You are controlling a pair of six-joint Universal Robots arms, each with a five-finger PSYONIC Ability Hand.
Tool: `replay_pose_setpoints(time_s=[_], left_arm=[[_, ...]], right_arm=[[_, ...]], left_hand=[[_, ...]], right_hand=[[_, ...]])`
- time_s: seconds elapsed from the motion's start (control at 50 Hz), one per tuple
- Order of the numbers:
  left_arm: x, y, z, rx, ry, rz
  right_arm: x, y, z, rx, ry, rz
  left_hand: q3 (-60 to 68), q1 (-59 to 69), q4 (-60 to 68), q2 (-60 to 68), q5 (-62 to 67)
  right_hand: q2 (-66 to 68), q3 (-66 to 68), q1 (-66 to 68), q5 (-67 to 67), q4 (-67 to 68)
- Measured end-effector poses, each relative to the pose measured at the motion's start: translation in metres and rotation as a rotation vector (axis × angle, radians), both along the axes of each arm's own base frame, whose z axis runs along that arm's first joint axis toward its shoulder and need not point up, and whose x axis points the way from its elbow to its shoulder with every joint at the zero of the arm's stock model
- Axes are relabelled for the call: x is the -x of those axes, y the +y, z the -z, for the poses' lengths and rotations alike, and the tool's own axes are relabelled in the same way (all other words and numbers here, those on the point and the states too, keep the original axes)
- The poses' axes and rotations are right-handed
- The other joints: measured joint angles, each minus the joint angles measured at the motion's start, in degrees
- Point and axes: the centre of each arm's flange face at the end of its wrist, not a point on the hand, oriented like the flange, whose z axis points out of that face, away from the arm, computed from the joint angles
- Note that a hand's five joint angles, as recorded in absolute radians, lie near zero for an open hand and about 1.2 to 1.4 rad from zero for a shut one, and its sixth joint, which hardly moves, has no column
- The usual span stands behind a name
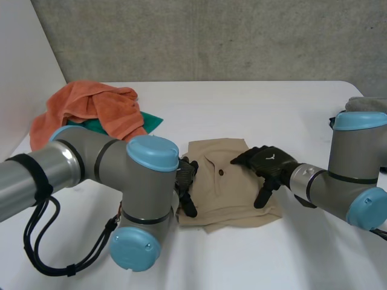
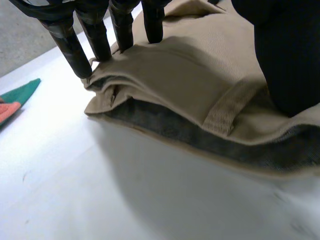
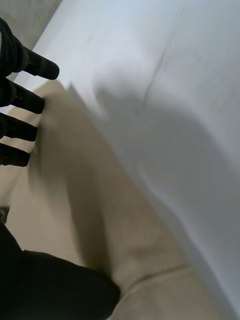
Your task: Fold the laundry.
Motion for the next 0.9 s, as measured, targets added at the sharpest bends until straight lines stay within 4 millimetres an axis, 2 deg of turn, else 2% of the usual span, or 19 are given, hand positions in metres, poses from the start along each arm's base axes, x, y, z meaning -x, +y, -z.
replay_pose_setpoints(time_s=[0.06,0.12,0.14,0.18,0.24,0.3,0.34,0.4,0.46,0.48,0.5,0.54,0.62,0.74,0.9], left_arm=[[-0.002,0.003,-0.013,0.004,0.019,0.014],[-0.002,0.006,-0.039,0.029,0.079,0.055],[-0.002,0.007,-0.041,0.032,0.086,0.060],[-0.003,0.010,-0.066,0.059,0.153,0.119],[-0.004,0.014,-0.091,0.082,0.224,0.197],[-0.007,0.018,-0.114,0.102,0.288,0.280],[-0.010,0.022,-0.128,0.112,0.326,0.337],[-0.014,0.027,-0.142,0.116,0.366,0.405],[-0.017,0.032,-0.148,0.103,0.395,0.451],[-0.017,0.032,-0.148,0.103,0.395,0.451],[-0.018,0.034,-0.150,0.092,0.409,0.466],[-0.019,0.036,-0.149,0.080,0.419,0.474],[-0.020,0.037,-0.148,0.070,0.429,0.476],[-0.019,0.037,-0.147,0.071,0.433,0.469],[-0.020,0.037,-0.148,0.076,0.434,0.467]], right_arm=[[0.003,-0.002,-0.010,0.054,0.007,0.026],[0.005,0.002,-0.034,0.152,-0.013,0.043],[0.005,0.002,-0.036,0.162,-0.015,0.044],[0.007,0.010,-0.058,0.257,-0.048,0.050],[0.010,0.024,-0.076,0.341,-0.083,0.047],[0.011,0.041,-0.081,0.391,-0.108,0.035],[0.012,0.051,-0.078,0.401,-0.113,0.024],[0.010,0.073,-0.064,0.394,-0.116,-0.008],[0.007,0.091,-0.044,0.362,-0.111,-0.044],[0.007,0.091,-0.044,0.362,-0.111,-0.044],[0.005,0.097,-0.031,0.339,-0.107,-0.065],[0.003,0.101,-0.017,0.318,-0.104,-0.084],[-0.001,0.103,0.003,0.296,-0.104,-0.112],[-0.005,0.095,0.024,0.290,-0.100,-0.128],[-0.009,0.083,0.031,0.348,-0.085,-0.127]], left_hand=[[-0.07,-0.11,0.00,-0.07,0.00],[-0.07,-0.11,0.00,-0.07,0.00],[-0.07,-0.11,0.00,-0.07,0.00],[-0.07,-0.11,0.00,-0.06,0.00],[-0.08,-0.11,0.00,-0.06,0.01],[-0.07,-0.11,0.00,-0.06,0.00],[-0.07,-0.11,0.00,-0.07,0.00],[-0.08,-0.11,0.00,-0.07,0.00],[-0.07,-0.11,0.00,-0.06,0.00],[-0.07,-0.11,0.00,-0.06,0.00],[-0.07,-0.11,0.00,-0.07,-0.02],[-0.07,-0.11,0.00,-0.06,0.00],[-0.07,-0.11,0.00,-0.07,-0.01],[-0.07,-0.11,0.00,-0.07,0.00],[-0.07,-0.11,0.00,-0.06,0.00]], right_hand=[[0.00,0.00,0.00,-0.02,0.00],[0.00,0.00,0.00,-0.03,0.00],[0.00,0.00,0.00,-0.02,0.00],[0.00,0.00,0.00,-0.03,0.00],[0.00,0.00,0.00,-0.02,0.00],[0.00,0.00,0.00,-0.02,0.00],[0.00,0.00,0.00,-0.02,0.00],[0.00,0.00,0.00,-0.02,0.00],[0.00,0.00,0.00,-0.02,0.00],[0.00,0.00,0.00,-0.02,0.00],[0.00,0.00,0.00,-0.02,0.00],[0.00,0.00,0.00,-0.02,0.00],[0.00,0.00,0.00,-0.03,0.00],[0.00,0.00,0.00,-0.03,0.00],[0.38,0.41,0.23,-0.16,0.08]])
